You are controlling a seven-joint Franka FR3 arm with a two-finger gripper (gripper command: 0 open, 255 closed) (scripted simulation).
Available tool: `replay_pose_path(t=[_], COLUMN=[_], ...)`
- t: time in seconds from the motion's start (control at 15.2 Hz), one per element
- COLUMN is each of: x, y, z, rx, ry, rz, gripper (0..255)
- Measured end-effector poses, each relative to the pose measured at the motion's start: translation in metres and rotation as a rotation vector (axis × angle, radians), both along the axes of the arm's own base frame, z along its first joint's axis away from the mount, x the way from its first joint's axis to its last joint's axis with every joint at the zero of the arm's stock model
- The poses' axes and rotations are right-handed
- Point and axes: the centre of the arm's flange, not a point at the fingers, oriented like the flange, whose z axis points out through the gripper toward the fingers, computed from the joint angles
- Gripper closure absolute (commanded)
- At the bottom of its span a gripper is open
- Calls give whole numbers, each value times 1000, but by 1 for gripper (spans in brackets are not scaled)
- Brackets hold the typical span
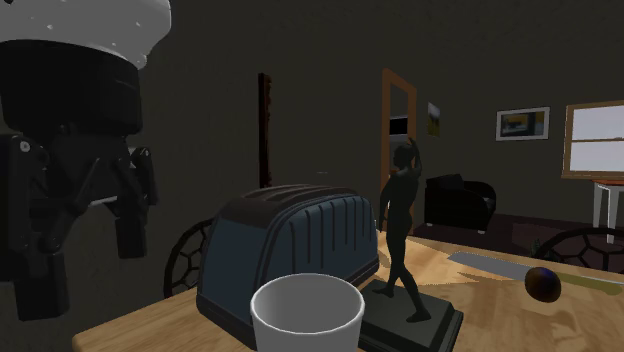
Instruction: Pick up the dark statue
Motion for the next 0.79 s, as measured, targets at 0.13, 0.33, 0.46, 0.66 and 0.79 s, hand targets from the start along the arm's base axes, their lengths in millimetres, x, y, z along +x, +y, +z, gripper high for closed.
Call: replay_pose_path(t=[0.13, 0.33, 0.46, 0.66, 0.79], x=[6, 33, 56, 91, 113], y=[0, 5, 12, 22, 34], z=[0, 5, 9, 13, 19], rx=[-4, -28, -46, -73, -91], ry=[-4, -28, -47, -75, -95], rz=[13, 84, 140, 223, 280], gripper=[0, 0, 0, 0, 0])
